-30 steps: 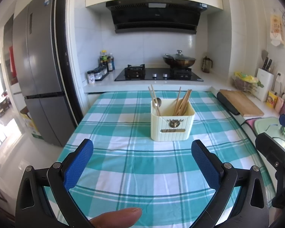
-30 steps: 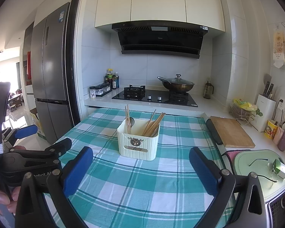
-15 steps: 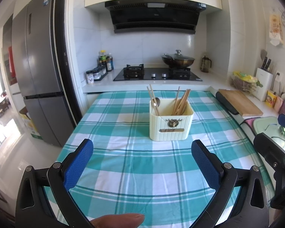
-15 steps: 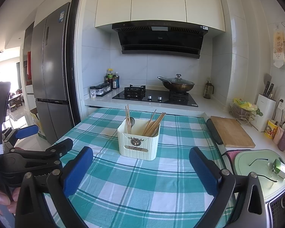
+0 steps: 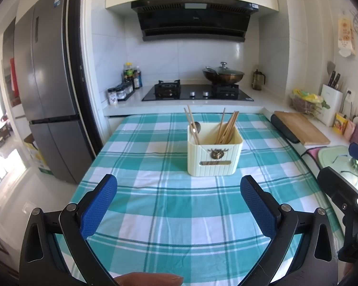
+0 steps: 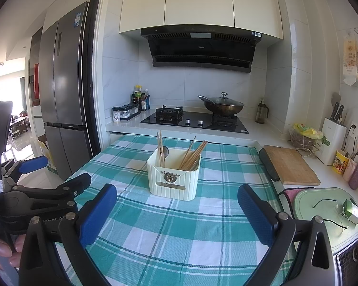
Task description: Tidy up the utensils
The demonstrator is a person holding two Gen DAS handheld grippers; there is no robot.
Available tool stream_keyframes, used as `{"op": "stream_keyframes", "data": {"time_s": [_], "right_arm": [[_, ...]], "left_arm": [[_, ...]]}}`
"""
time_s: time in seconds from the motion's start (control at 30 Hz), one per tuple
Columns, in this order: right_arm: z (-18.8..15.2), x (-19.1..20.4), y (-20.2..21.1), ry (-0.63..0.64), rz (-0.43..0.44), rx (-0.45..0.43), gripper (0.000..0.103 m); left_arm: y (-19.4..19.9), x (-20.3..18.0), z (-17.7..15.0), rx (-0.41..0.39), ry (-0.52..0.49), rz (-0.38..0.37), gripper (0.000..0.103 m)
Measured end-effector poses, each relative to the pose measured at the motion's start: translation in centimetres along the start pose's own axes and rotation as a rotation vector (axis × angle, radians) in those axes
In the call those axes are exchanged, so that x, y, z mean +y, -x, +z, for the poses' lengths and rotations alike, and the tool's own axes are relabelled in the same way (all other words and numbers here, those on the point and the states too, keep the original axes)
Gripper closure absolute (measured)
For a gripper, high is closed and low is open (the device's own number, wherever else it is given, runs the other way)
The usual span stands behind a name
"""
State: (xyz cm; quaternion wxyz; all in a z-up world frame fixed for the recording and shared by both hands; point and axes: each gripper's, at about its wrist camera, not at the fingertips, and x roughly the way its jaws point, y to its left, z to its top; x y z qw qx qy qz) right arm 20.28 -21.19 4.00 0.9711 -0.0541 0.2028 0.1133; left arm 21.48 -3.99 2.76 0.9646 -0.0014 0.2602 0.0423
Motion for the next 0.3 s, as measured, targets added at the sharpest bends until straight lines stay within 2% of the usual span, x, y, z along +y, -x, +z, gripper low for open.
{"op": "stream_keyframes", "data": {"time_s": [0.3], "right_arm": [[-0.33, -0.38, -0.15, 0.002, -0.003, 0.01, 0.0]], "left_arm": [[-0.44, 0.03, -0.13, -0.015, -0.009, 0.005, 0.0]]}}
